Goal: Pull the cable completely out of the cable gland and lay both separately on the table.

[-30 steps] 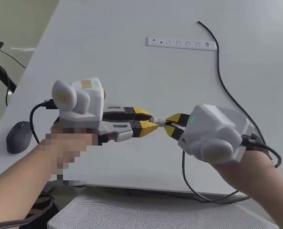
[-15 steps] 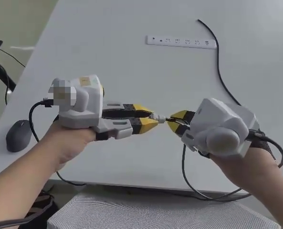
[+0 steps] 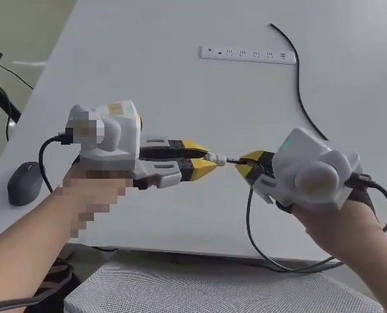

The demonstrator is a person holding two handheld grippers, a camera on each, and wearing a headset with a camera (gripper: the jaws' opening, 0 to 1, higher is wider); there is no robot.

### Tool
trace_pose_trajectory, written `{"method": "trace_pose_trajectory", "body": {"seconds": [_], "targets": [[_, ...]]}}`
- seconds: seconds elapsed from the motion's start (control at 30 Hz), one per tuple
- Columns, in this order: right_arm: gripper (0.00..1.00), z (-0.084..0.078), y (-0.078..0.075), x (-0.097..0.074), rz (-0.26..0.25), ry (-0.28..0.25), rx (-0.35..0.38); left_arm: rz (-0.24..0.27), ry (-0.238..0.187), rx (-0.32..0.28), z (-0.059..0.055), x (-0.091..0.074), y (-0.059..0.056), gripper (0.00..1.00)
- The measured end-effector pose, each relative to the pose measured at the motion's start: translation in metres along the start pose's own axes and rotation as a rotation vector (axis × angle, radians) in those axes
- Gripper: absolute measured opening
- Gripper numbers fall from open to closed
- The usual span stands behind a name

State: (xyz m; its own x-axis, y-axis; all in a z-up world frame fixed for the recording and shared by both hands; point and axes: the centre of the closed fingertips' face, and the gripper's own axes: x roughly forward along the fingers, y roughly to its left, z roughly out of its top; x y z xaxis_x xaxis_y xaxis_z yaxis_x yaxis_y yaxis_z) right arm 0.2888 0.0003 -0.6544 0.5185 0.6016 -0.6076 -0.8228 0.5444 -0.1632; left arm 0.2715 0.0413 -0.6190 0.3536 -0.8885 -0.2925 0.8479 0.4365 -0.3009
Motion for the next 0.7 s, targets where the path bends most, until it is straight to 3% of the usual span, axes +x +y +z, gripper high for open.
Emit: {"method": "trace_pose_trajectory", "body": {"seconds": [0.53,0.6,0.67,0.7], "targets": [[0.01,-0.028,-0.023,0.0,-0.037,-0.023,0.274,-0.005,-0.014,0.0,0.005,0.002,0.002,0.15],[0.01,-0.032,-0.026,0.0,-0.038,-0.041,0.323,-0.005,-0.015,-0.003,0.006,0.001,0.002,0.15],[0.02,-0.033,-0.026,-0.001,-0.017,-0.066,0.473,-0.005,-0.017,-0.003,0.007,0.001,0.002,0.15],[0.02,-0.032,-0.031,-0.001,-0.017,-0.088,0.5,-0.005,-0.022,-0.005,0.008,0.001,0.002,0.15]]}}
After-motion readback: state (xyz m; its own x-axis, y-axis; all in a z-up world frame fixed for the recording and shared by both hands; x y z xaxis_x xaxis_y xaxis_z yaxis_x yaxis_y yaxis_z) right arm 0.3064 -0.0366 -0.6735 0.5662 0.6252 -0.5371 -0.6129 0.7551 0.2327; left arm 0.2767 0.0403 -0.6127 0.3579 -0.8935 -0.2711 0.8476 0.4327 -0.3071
